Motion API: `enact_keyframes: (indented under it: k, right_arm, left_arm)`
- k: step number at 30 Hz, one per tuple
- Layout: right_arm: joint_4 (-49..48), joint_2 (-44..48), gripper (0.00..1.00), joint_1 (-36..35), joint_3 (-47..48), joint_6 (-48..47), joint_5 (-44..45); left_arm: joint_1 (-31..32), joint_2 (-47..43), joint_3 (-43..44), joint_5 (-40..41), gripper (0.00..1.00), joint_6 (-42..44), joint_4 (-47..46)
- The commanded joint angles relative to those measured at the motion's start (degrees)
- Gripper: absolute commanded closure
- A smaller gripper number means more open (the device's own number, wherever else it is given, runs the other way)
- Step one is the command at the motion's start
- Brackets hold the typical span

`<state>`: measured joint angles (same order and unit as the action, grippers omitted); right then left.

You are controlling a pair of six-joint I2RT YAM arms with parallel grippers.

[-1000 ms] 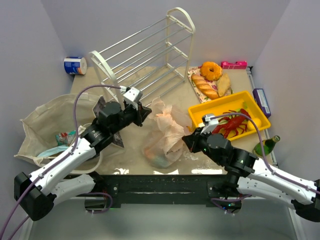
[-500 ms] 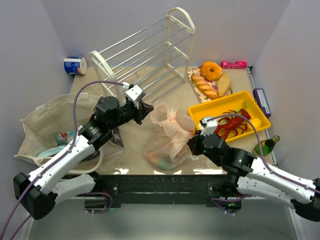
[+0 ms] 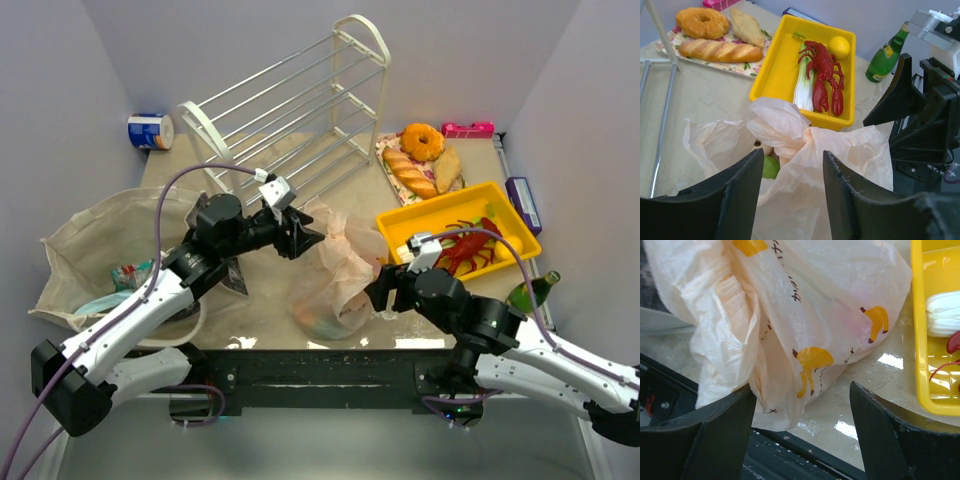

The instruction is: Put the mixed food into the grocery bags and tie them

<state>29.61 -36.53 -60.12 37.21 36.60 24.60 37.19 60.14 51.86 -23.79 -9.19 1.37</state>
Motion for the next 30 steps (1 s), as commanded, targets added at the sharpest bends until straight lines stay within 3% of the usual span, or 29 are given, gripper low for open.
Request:
enact_keyframes:
  k: [1,6,7,14,26,30]
  right_arm:
    - [2.6,2.1,0.18,-0.3,7.3,-1.7,-1.1]
    - [2.0,0.2,0.11,-0.3,15.2,-3.3,-3.0]
    - [1.1,-0.7,0.09,-0.3,16.1,-3.5,-3.3]
    - [-1.4,-15.8,0.01,-0.3,25.1,-4.3,-1.5]
    - [-9.0,-30.5,0.02,6.4,26.7,-2.9,-8.1]
    - [-10.3,-31.0,0.10,6.9,24.7,-2.5,-9.0]
  left_arm:
    - [0.0,-2.3,1.4,1.0,0.38,0.2,1.2]
    - [0.0,-1.2,4.1,6.5,0.29,1.0,8.1]
    - [-0.1,-0.9,4.1,6.8,0.22,0.8,9.2]
    - [-0.2,-1.3,-0.4,7.8,0.17,-3.0,5.2]
    - [-1.1,-4.2,-7.5,23.5,0.14,-16.5,0.9]
    - [-1.5,-4.7,-10.9,25.5,0.12,-21.6,-6.6]
